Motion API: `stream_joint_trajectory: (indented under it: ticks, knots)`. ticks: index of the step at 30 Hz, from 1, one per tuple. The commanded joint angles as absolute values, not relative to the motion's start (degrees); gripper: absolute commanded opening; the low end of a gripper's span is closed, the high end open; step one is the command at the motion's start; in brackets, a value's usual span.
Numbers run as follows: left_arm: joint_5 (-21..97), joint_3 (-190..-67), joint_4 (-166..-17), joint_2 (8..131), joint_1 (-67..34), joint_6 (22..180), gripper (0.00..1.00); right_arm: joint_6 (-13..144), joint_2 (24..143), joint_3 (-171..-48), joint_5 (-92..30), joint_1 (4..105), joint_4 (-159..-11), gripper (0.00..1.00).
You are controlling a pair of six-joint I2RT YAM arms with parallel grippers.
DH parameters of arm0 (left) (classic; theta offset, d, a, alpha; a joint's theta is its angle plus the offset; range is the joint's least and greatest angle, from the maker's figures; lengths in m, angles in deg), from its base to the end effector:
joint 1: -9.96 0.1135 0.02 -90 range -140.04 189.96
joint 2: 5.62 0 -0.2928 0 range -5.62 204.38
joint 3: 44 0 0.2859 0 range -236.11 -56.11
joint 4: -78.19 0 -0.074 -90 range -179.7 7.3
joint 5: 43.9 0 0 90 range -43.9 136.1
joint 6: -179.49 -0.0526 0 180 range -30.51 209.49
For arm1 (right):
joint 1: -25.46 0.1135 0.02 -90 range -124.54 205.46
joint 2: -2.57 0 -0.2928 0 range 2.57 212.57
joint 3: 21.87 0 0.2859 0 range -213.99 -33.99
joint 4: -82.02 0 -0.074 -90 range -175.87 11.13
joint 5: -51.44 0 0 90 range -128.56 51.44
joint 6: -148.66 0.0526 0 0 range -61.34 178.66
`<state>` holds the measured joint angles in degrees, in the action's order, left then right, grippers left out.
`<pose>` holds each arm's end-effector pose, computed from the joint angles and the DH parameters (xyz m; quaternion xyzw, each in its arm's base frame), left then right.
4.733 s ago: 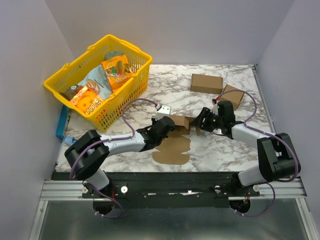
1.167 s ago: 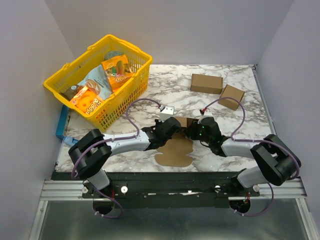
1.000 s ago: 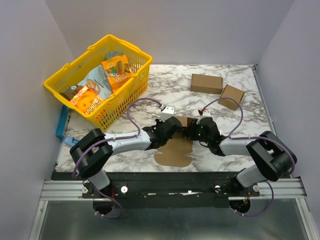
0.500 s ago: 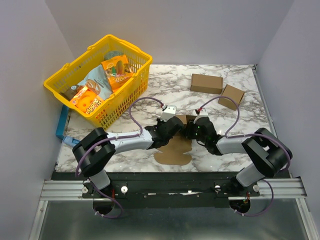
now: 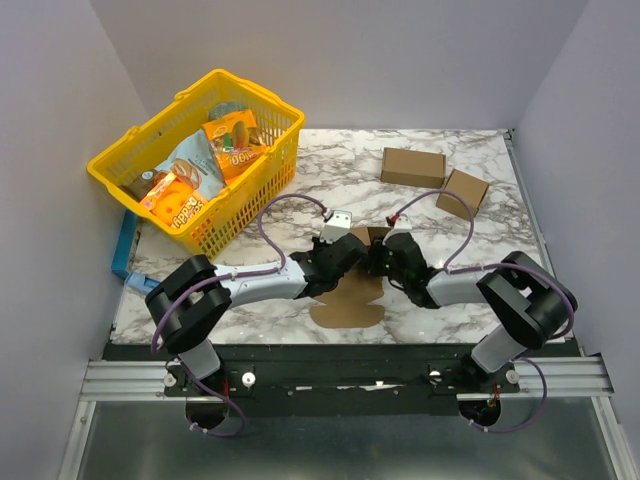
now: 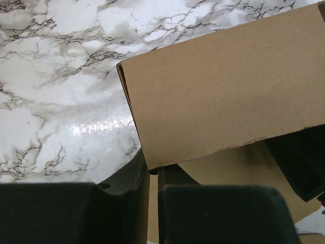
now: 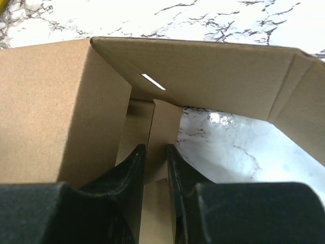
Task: Fold the paper box
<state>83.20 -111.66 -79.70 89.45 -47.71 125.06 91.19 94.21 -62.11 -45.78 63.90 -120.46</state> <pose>0.2273 -0.2999 0.1853 0.0625 0.8941 -0.0334 0.4422 0.2526 0.1920 0.1217 -0.0124 0.8601 0.2502 0.4444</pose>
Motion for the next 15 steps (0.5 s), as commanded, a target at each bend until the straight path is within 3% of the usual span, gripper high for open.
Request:
stream_joint_trajectory:
  ticks: [1,5,12,15]
  knots:
    - [79.2,-111.8,-79.1,90.2,-48.8,126.1,0.10,92.5,91.4,-63.3,-46.0,66.6,-114.5,0.41]
    - [79.2,-110.7,-77.9,88.5,-46.0,124.9,0.10,92.1,83.3,-60.7,-48.7,66.6,-108.2,0.66]
    - [79.4,-110.0,-76.5,85.6,-41.7,121.1,0.10,88.8,62.3,-56.6,-38.9,66.9,-92.9,0.73]
    - [79.1,-109.4,-76.5,84.9,-40.6,120.3,0.10,89.2,54.3,-59.1,-42.3,66.7,-81.4,0.77]
